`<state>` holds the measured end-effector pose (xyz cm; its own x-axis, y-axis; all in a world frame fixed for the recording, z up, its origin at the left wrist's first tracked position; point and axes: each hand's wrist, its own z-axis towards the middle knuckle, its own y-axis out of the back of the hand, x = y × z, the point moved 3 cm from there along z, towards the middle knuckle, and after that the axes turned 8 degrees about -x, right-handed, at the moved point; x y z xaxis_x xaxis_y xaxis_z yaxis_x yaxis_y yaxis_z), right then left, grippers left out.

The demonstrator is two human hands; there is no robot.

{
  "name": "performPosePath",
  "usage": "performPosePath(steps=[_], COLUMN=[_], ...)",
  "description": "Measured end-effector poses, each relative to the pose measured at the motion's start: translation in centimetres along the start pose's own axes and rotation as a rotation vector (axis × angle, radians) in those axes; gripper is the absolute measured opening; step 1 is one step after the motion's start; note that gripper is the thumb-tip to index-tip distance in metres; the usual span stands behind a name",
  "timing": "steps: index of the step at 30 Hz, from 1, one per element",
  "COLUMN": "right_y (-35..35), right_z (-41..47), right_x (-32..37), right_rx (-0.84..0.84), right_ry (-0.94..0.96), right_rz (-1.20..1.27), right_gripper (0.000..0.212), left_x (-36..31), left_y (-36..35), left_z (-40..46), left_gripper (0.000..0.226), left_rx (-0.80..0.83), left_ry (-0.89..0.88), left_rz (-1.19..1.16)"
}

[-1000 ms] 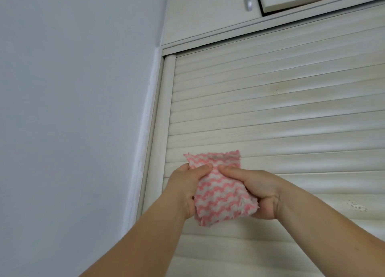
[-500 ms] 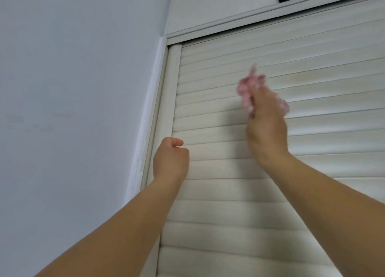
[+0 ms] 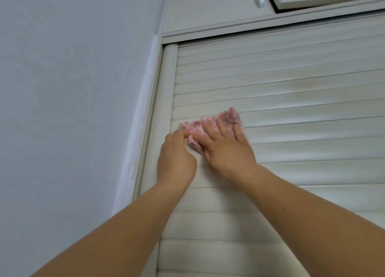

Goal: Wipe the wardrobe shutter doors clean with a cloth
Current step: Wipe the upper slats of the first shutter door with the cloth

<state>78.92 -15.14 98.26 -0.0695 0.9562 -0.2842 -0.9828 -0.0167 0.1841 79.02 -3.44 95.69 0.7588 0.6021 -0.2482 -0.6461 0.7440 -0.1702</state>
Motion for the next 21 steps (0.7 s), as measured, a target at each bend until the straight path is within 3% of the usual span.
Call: performPosePath(steps=[10,13,18,21], right_y=[2.2,1.6,0.4,0.7], right_z=[0.6,2.8,5.8,6.1], right_x=[-5.2,-3.1,0.3,-0.6], right_rx=[-0.099,-0.079,-0.019,-0.011], right_ry=[-0.402,-0.339,-0.085,-0.025], right_rz=[-0.040,-0.061,-0.038,-0.062], right_gripper=[0.052,0.062,0.048,0.046], left_x=[0.0,0.3,0.2,-0.3], left_y=[-0.7,-0.8,-0.5,-0.9], left_z=[1.8,1.6,1.3,1.1], left_gripper=[0.057,0.056,0.059,0.059], left_rx=[0.278,0.257,0.152,0.102], left_ry=[-0.181,-0.239,-0.181,-0.169], left_rz=[0.212,0.228,0.211,0.251])
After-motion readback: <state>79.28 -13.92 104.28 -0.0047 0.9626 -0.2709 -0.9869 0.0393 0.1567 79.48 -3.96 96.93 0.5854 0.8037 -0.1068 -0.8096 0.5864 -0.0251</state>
